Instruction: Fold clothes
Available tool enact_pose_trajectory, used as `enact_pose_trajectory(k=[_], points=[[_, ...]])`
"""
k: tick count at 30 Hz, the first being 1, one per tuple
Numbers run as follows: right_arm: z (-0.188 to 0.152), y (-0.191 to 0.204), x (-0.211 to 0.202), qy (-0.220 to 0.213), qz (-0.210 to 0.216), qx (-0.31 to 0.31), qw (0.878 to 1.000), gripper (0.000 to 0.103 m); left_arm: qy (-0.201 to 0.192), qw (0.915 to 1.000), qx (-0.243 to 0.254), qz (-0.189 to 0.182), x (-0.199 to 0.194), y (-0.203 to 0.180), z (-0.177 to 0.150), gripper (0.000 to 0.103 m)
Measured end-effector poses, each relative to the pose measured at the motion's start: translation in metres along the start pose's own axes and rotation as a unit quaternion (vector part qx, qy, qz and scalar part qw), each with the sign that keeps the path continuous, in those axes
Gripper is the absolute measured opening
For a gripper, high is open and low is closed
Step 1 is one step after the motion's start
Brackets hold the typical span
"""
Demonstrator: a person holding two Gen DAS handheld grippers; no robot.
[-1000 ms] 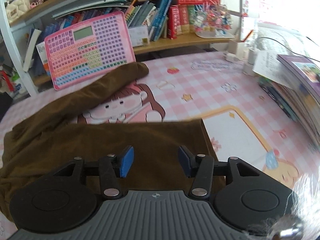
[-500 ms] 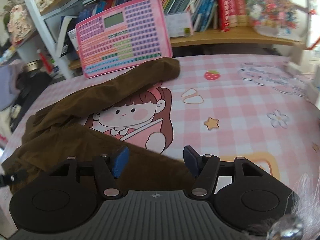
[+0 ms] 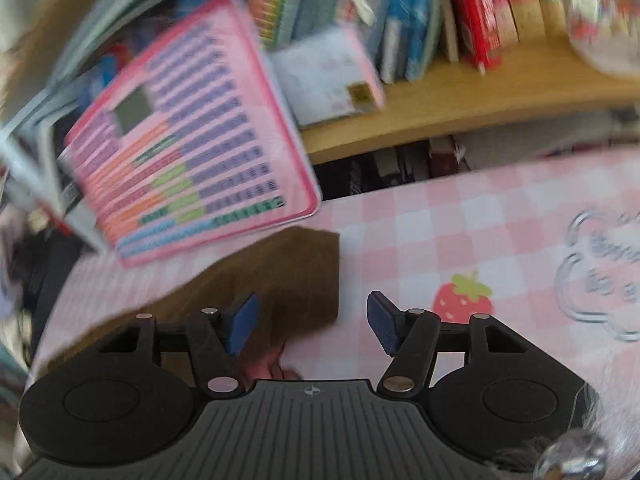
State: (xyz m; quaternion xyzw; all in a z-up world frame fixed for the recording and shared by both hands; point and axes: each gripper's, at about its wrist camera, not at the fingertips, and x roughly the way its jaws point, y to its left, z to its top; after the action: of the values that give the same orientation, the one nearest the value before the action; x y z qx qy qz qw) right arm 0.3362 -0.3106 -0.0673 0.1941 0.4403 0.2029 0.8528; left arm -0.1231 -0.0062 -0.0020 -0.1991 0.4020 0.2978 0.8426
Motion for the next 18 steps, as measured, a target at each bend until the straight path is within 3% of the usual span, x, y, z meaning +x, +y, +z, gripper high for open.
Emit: enact_pose_trajectory(k=[2,4,5,6,8,11,13,16,17,18], points=[[0.005,-0.003,0.013,0.008,0.021,0.036,0.999,0.052,-0.004,0.9998,-0.015,0.010,-0.004,0.006,-0.002,0.062],[0.006,0.000,0.023,0.016,0.016,0.033,0.999,0.032,-0.006,0.9996,-0.023,0.015,-0.006,0.008,-0.003,0.062],[0.006,0.003,0.024,0.015,0.015,0.026,0.999,0.016,-0.006,0.9996,-0.024,0.015,-0.007,0.008,-0.003,0.062],[0.005,0.008,0.017,0.005,0.023,0.017,1.000,0.011,-0.007,0.9996,-0.022,0.014,-0.006,0.006,-0.002,0.062],[0.004,0.019,-0.002,-0.018,0.052,-0.003,0.998,0.011,-0.007,0.9998,-0.016,0.010,-0.005,0.002,-0.002,0.062],[-0.002,0.044,-0.064,-0.065,0.183,-0.045,0.980,0.010,-0.002,1.0000,-0.008,0.003,0.000,-0.004,-0.001,0.062],[-0.007,0.056,-0.097,-0.080,0.258,-0.076,0.960,0.010,0.001,1.0000,-0.009,0.000,0.001,-0.007,-0.001,0.062],[-0.015,0.074,-0.146,-0.101,0.367,-0.121,0.917,0.010,-0.002,1.0000,-0.009,-0.001,0.002,-0.009,0.001,0.062],[-0.015,0.079,-0.155,-0.108,0.381,-0.129,0.909,0.010,-0.003,1.0000,-0.008,-0.002,0.002,-0.010,0.002,0.062],[-0.010,0.082,-0.150,-0.115,0.351,-0.126,0.921,0.010,-0.004,1.0000,-0.006,-0.003,0.001,-0.012,0.002,0.062]])
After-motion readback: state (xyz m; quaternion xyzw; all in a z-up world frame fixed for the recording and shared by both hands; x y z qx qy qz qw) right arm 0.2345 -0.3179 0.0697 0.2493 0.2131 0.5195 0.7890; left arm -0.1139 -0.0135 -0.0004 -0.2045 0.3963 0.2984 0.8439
